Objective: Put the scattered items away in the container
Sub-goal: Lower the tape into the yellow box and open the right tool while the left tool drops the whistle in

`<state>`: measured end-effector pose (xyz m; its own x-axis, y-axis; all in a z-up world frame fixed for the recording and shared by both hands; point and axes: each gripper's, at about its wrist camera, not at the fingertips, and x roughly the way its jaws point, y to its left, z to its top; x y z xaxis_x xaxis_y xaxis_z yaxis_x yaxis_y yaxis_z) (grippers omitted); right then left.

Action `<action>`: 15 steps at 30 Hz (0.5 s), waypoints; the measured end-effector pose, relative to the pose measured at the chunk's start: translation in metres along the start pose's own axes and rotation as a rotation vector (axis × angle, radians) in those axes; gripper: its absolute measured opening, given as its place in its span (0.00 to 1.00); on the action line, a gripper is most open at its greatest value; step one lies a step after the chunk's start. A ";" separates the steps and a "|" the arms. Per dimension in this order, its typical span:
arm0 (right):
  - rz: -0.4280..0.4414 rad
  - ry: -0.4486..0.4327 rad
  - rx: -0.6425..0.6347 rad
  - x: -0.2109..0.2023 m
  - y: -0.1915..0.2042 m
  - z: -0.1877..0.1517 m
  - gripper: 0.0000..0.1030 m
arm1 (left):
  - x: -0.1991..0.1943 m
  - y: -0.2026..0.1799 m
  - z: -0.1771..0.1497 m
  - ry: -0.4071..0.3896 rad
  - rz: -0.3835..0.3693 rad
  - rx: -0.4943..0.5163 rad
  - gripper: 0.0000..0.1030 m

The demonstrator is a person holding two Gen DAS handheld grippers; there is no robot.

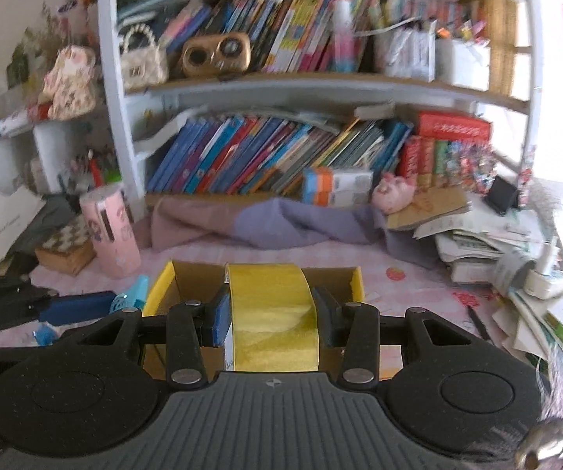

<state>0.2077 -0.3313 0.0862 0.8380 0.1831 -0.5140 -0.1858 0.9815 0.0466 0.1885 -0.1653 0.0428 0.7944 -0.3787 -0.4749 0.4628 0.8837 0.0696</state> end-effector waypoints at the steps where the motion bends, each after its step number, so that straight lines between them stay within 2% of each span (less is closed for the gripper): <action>1: 0.014 0.016 -0.018 0.009 -0.001 0.001 0.39 | 0.006 -0.001 0.001 0.009 0.007 0.004 0.23; 9: 0.105 0.167 -0.115 0.079 -0.007 0.000 0.39 | 0.055 -0.003 0.000 0.117 0.048 0.068 0.23; 15: 0.138 0.272 -0.159 0.119 -0.007 -0.007 0.39 | 0.080 -0.006 -0.004 0.191 0.055 0.105 0.23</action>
<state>0.3050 -0.3170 0.0190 0.6360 0.2710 -0.7226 -0.3834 0.9235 0.0089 0.2475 -0.2002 0.0013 0.7353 -0.2630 -0.6246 0.4673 0.8643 0.1861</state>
